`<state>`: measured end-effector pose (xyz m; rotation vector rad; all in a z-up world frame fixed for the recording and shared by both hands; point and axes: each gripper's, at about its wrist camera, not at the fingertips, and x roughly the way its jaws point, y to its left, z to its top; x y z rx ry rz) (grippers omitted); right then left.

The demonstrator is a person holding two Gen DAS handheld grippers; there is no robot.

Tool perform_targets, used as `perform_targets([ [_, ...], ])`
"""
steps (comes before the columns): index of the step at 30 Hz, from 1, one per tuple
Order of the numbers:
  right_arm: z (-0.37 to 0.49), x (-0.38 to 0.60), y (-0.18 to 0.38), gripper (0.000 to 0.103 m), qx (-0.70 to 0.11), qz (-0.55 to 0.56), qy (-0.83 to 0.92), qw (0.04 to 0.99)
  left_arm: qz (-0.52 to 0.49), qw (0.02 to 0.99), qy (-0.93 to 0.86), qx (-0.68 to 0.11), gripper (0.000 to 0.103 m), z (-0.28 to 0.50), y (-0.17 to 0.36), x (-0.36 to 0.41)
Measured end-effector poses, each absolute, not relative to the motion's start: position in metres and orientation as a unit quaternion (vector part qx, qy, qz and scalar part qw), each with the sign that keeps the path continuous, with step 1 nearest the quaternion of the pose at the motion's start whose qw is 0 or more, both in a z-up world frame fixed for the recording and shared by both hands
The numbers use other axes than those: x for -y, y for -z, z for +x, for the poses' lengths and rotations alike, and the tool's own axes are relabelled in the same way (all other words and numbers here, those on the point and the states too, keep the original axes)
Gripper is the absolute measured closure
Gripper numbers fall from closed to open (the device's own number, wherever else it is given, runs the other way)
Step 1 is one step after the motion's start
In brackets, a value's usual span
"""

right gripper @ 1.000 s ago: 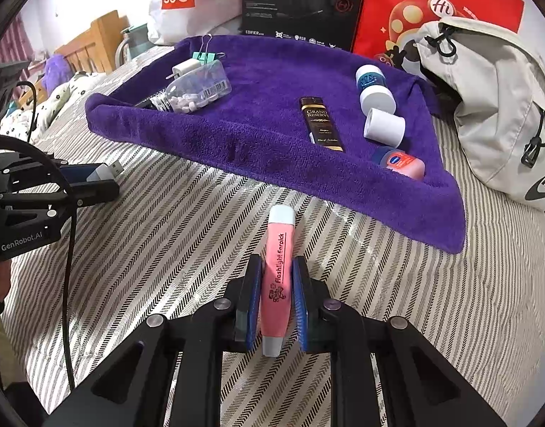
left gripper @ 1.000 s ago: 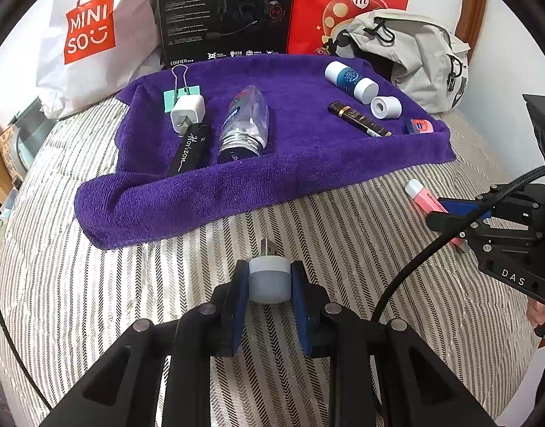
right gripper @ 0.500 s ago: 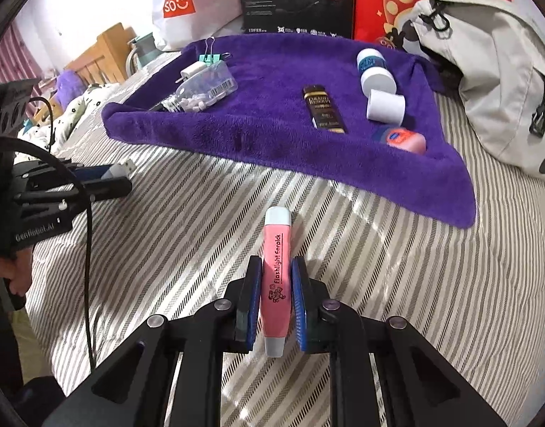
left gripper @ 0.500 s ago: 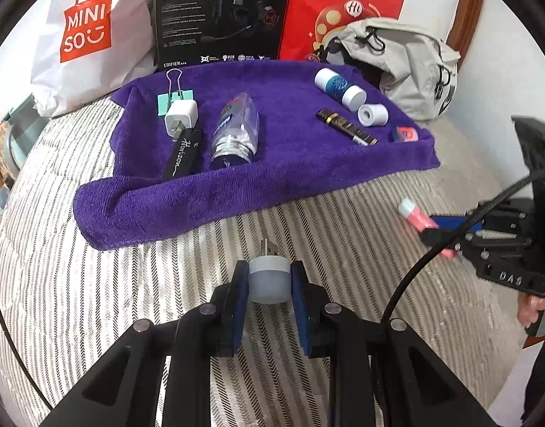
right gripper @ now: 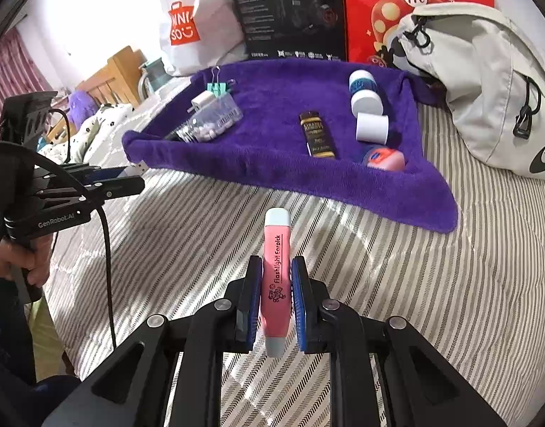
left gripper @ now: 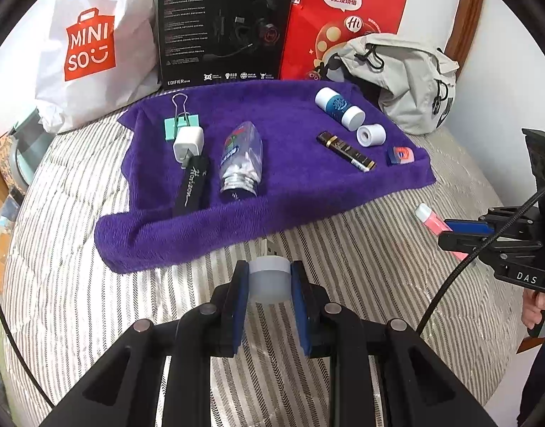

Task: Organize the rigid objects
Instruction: 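Carry the USB drive and the pink highlighter toward the towel with both tools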

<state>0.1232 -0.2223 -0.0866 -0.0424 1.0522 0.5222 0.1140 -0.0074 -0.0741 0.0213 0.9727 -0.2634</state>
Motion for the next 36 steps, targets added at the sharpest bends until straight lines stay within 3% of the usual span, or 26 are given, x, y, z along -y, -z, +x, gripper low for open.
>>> perform_targets([
  [16,0.205,0.184,0.059,0.086,-0.472,-0.031,-0.270,0.839,-0.003,0.884,0.105,-0.455,0.080,0.131,0.065,-0.025],
  [27,0.261,0.141,0.114,0.086,-0.519,-0.090,-0.247,0.813,-0.017,0.886,0.095,-0.454,0.080,0.139,0.064,-0.051],
  [36,0.259,0.152,0.117,0.086,-0.515,-0.105,-0.228,0.819,-0.018,0.885,0.101,-0.455,0.080,0.140,0.067,-0.052],
])
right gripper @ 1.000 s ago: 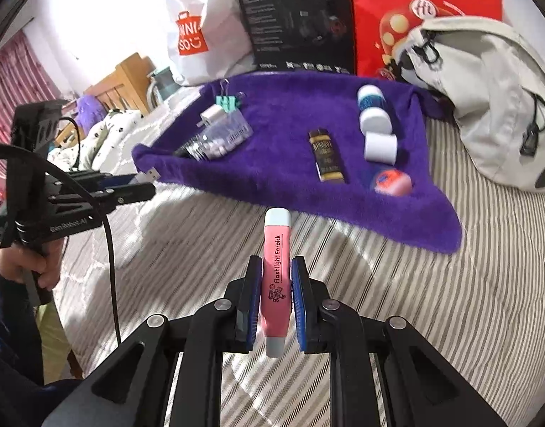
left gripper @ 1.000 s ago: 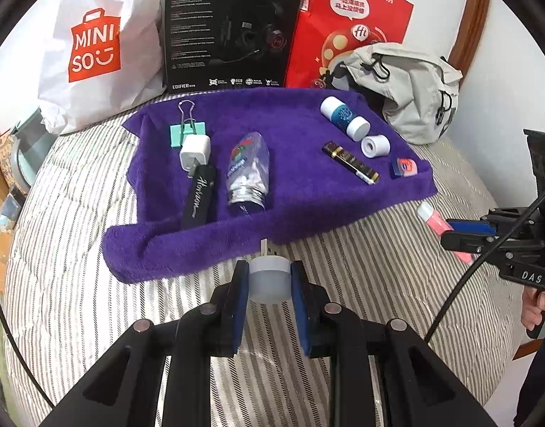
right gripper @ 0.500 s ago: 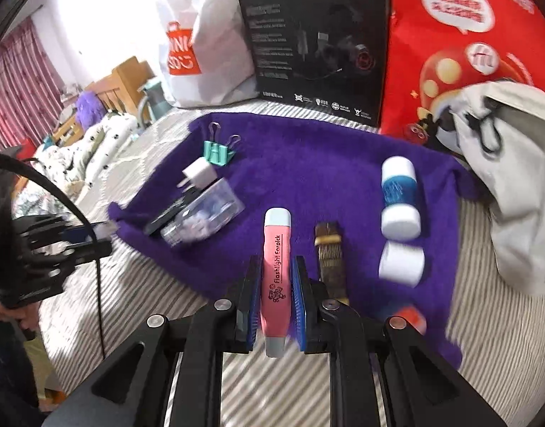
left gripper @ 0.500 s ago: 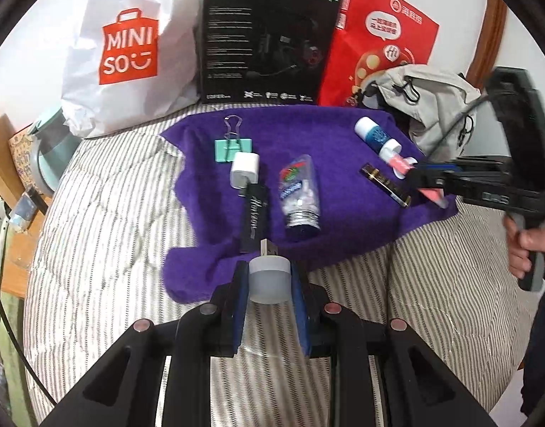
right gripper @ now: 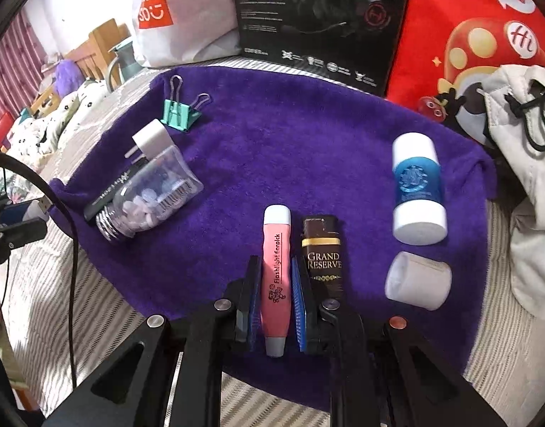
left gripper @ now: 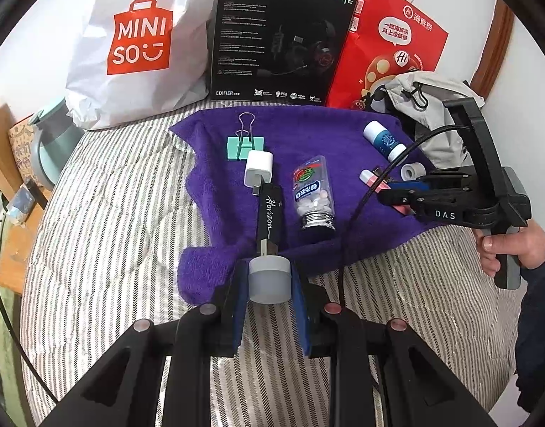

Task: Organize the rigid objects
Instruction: 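Carry the USB drive and the pink highlighter toward the towel with both tools, then set the highlighter on the towel with the right tool while the left sets the USB drive there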

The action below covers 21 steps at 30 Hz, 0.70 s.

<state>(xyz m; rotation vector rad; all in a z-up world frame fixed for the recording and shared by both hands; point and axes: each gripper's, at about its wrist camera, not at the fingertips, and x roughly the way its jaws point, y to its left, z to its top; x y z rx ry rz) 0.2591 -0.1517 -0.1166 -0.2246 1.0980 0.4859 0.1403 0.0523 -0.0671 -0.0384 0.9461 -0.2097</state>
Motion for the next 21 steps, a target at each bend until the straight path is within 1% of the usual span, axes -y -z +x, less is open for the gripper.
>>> perform_targets([
  [9,0.257,0.146,0.115,0.085,-0.512,-0.132,-0.223,0.819,-0.018,0.885,0.105,-0.454,0.080,0.144,0.066,-0.047],
  [11,0.258,0.148,0.115,0.083,-0.517,-0.127,-0.229,0.815,-0.017,0.885,0.106,-0.452,0.080,0.145,0.065,-0.048],
  [12,0.258,0.149,0.114,0.079,-0.522,-0.122,-0.235,0.811,-0.017,0.886,0.105,-0.451,0.080,0.145,0.064,-0.048],
  [13,0.256,0.150,0.114,0.071,-0.526,-0.120,-0.241,0.807,-0.016,0.886,0.105,-0.451,0.080,0.146,0.063,-0.048],
  [16,0.250,0.152,0.110,0.069,-0.524,-0.123,-0.245,0.806,-0.014,0.887,0.103,-0.450,0.080,0.147,0.061,-0.047],
  [21,0.233,0.166,0.089,0.069,-0.506,-0.114,-0.255,0.816,-0.013,0.887,0.110,-0.447,0.080,0.151,0.058,-0.041],
])
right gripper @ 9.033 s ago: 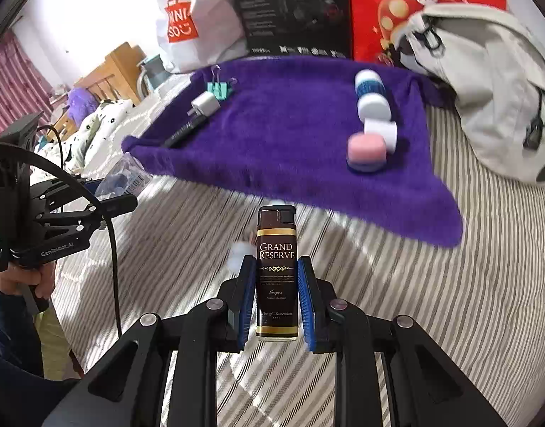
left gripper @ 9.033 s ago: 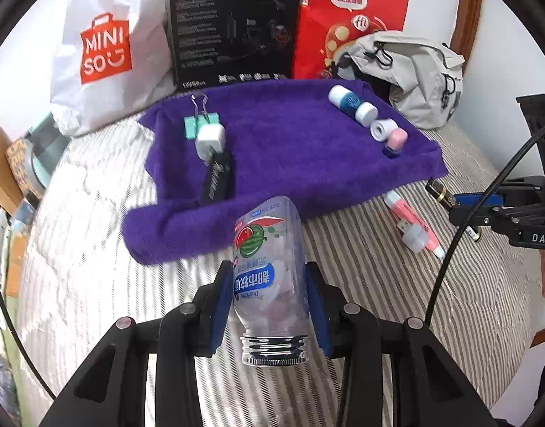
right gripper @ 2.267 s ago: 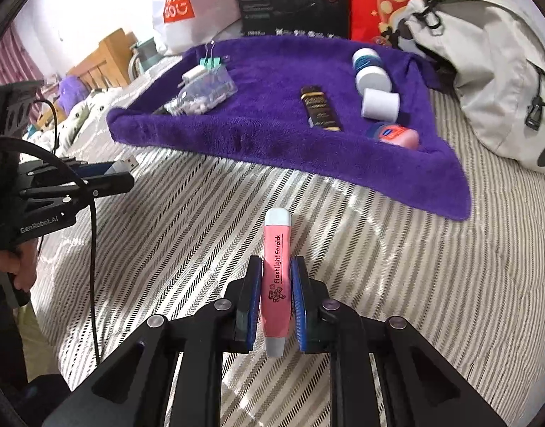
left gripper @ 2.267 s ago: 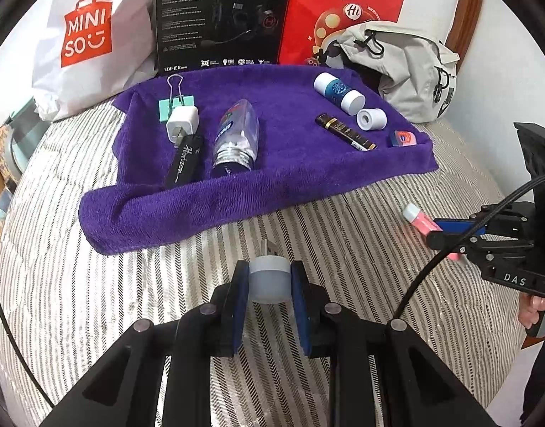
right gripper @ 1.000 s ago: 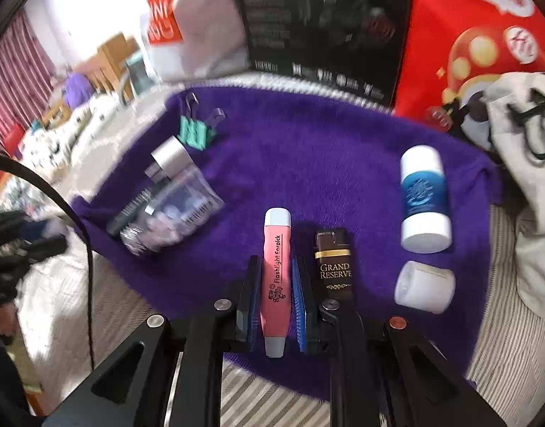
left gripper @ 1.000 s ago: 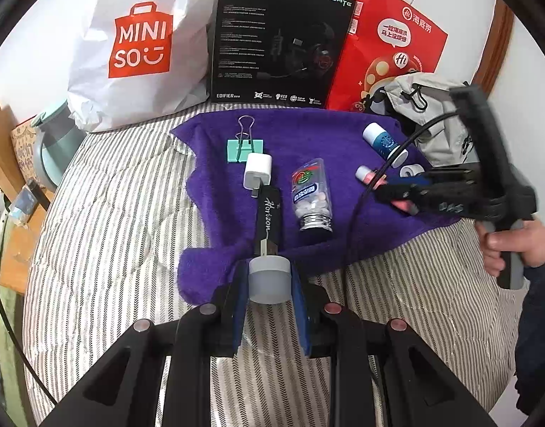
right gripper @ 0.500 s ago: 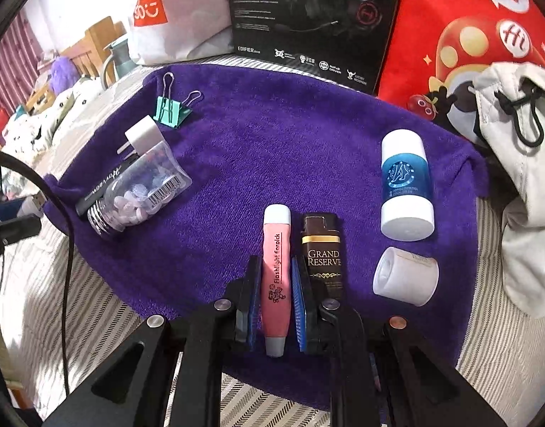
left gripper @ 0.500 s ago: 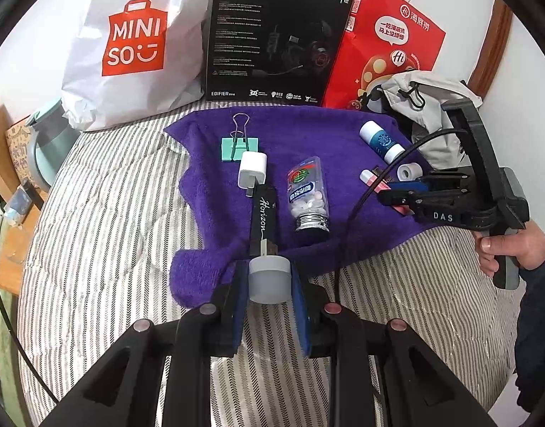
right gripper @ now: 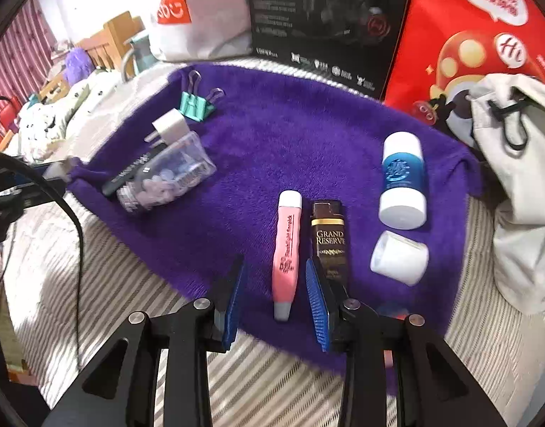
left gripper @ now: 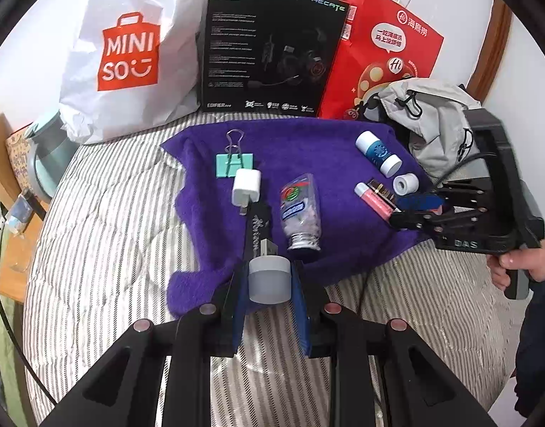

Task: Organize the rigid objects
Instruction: 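Set the highlighter on the towel with the right tool while the left sets the USB drive there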

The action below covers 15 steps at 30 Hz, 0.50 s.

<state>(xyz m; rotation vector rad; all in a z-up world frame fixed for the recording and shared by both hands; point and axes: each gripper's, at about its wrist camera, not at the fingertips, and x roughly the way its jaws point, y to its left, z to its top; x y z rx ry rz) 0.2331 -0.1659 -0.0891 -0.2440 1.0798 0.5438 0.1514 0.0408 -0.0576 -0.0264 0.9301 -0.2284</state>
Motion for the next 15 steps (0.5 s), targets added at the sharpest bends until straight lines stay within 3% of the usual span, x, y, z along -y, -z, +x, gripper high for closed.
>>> perform_targets([
  [15,0.178,0.242,0.063,0.064,-0.487,-0.056,-0.220,0.844,0.013,0.884,0.147,-0.443,0.080,0.187,0.055,0.020],
])
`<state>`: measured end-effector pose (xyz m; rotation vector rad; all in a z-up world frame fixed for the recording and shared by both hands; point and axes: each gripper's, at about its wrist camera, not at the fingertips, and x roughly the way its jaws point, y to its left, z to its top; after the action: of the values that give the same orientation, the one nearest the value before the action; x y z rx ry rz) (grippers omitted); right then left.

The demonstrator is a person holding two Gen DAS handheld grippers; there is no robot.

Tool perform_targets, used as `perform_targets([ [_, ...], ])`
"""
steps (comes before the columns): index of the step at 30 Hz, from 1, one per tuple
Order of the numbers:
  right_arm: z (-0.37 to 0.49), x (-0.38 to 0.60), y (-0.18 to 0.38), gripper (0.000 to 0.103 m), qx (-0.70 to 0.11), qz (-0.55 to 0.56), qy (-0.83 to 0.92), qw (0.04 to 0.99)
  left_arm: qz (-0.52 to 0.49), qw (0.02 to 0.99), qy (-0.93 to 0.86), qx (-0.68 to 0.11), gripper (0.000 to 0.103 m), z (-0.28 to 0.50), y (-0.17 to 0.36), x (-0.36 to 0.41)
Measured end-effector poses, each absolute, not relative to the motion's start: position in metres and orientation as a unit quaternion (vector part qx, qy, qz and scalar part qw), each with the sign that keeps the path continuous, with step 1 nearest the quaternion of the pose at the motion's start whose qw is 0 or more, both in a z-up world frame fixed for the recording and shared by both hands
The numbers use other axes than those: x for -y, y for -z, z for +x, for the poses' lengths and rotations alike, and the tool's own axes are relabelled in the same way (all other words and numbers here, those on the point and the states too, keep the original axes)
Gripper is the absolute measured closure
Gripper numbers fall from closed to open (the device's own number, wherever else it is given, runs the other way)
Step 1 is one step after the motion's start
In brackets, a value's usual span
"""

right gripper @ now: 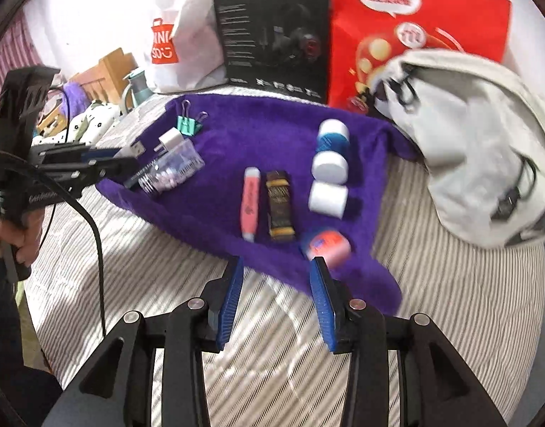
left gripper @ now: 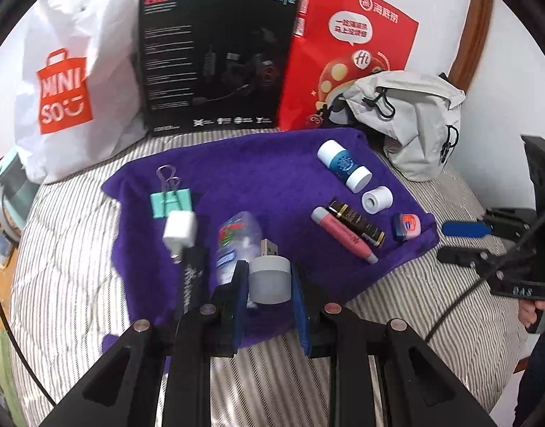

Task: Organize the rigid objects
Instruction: 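Set the highlighter on the towel with the right tool while the left sets the USB drive there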

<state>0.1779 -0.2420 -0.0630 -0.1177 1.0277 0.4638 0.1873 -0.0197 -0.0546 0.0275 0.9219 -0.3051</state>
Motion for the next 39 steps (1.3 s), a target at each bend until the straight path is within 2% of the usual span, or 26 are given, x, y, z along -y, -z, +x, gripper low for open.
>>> perform_targets([
  [12,0.156,0.268,0.084,0.063,-0.498,0.017,-0.209,0.841,0.057,0.869,0.165,-0.464,0.080,0.221,0.079,0.065],
  [27,0.148,0.269,0.087,0.063,-0.499,0.027,-0.212,0.840,0.115,0.850,0.154,-0.490,0.080,0.233,0.113,0.093],
  [35,0.143,0.269,0.089,0.063,-0.500,0.036,-0.212,0.839,0.099,0.852,0.154,-0.490,0.080,0.233,0.113,0.092],
  [39,0.139,0.271,0.084,0.063,-0.494,0.038,-0.208,0.843,0.086,0.848,0.163,-0.497,0.075,0.235,0.112,0.090],
])
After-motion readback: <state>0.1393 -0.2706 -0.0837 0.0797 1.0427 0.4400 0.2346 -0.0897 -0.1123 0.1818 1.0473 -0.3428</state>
